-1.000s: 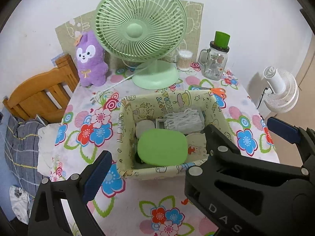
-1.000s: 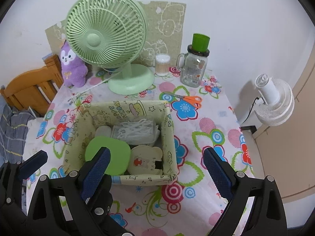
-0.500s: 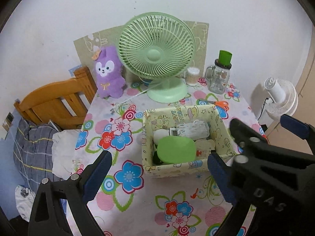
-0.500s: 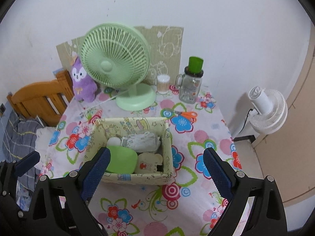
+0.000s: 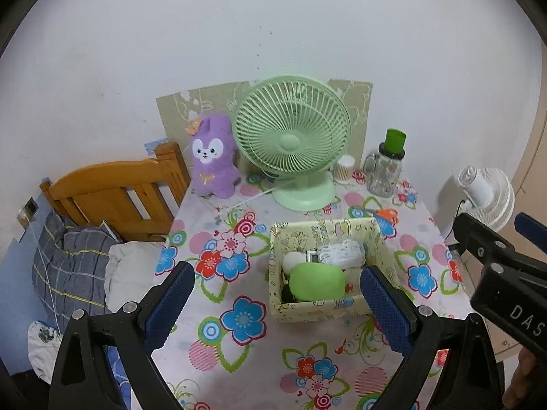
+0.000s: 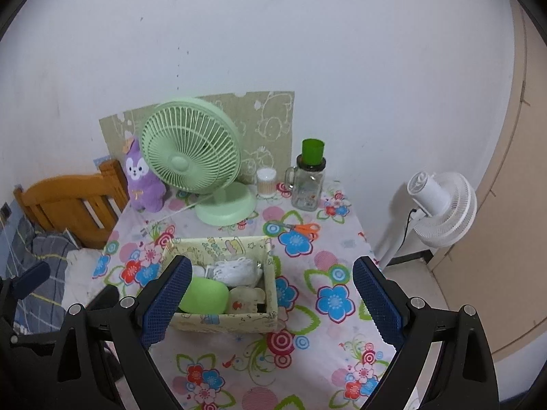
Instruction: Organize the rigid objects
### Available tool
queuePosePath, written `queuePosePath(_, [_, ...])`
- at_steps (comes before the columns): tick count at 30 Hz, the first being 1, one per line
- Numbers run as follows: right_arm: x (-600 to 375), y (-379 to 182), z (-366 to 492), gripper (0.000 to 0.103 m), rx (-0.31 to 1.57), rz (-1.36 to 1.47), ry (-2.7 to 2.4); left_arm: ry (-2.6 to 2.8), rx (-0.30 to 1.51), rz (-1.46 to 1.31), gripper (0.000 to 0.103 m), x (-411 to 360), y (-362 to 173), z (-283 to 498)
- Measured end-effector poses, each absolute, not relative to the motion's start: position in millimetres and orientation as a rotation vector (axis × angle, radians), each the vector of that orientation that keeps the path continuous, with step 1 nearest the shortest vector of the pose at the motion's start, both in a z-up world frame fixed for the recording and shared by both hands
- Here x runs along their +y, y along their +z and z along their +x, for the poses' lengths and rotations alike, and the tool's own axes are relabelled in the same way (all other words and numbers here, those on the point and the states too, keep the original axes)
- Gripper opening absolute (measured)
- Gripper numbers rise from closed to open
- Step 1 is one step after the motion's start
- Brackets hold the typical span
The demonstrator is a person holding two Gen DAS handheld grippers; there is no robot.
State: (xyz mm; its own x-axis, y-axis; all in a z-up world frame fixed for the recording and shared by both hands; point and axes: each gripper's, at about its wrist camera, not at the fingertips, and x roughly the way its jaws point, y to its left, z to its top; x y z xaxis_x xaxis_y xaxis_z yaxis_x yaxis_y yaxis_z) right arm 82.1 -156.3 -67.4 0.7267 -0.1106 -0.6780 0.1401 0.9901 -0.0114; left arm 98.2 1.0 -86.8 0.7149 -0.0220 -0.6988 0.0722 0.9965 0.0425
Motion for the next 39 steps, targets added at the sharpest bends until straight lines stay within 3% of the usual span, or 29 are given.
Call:
queuePosePath(25, [-150, -13, 15, 0.097, 0.622, -0.008, -0.123, -0.002, 0.634, 0.058, 0.103, 13, -22, 36])
queuePosePath(39, [-155, -11, 6, 0.098, 0.638, 0.029, -0.128, -0.051, 0.657, 0.029, 0.103, 12, -21, 30])
